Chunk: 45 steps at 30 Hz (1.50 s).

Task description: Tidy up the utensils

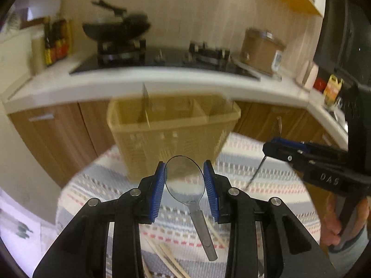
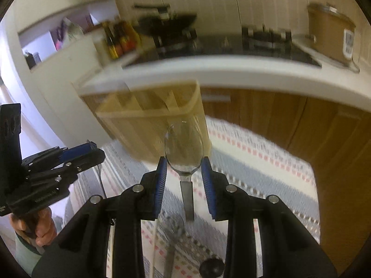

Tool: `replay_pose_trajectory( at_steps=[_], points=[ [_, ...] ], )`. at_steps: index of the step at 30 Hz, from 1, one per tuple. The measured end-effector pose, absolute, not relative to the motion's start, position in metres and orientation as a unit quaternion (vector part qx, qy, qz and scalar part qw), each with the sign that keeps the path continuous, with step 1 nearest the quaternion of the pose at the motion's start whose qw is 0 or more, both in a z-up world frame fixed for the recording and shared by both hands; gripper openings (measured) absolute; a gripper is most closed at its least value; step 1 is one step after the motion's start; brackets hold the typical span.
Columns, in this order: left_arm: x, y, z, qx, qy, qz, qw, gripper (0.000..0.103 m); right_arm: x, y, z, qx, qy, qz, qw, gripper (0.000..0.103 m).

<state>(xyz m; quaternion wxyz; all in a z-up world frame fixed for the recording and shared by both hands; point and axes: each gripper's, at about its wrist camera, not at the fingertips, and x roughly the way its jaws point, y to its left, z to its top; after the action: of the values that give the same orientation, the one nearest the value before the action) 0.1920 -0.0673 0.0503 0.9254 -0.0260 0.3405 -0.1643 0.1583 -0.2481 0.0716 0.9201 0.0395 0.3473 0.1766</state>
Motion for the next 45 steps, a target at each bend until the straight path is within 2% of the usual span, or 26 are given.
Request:
replay_pose_trajectory(
  at_steps=[5,11,18,23,36,45],
  points=[
    [0.191,-0.059,0.105,-0.029,0.282,-0.146,0.948,0.032,0.164,-0.236,0.11,0.045,0.312,0.193,0.929,0.028],
    [0.199,-0.051,0.162,-0.015,0.206,-0.1,0.973,0.032,0.174,-0.231,0.152,0.073,0.324,0.243,0.911,0.028],
    [0.224,-0.047,0.192,-0.039,0.152,-0.074,0.985,0.032,0.191,-0.23,0.192,0.095,0.268,0.244,0.927,0.028],
    [0.249,-0.058,0.181,-0.035,0.14,-0.066,0.987,0.032,0.207,-0.228,0.195,0.069,0.232,0.192,0.951,0.027],
    [0.286,-0.074,0.11,-0.029,0.157,-0.061,0.985,0.032,0.257,-0.216,0.113,0.018,0.277,0.145,0.95,0.027],
    [0.287,-0.071,0.094,-0.03,0.188,-0.08,0.979,0.033,0.26,-0.215,0.093,0.023,0.303,0.149,0.941,0.028]
  ],
)
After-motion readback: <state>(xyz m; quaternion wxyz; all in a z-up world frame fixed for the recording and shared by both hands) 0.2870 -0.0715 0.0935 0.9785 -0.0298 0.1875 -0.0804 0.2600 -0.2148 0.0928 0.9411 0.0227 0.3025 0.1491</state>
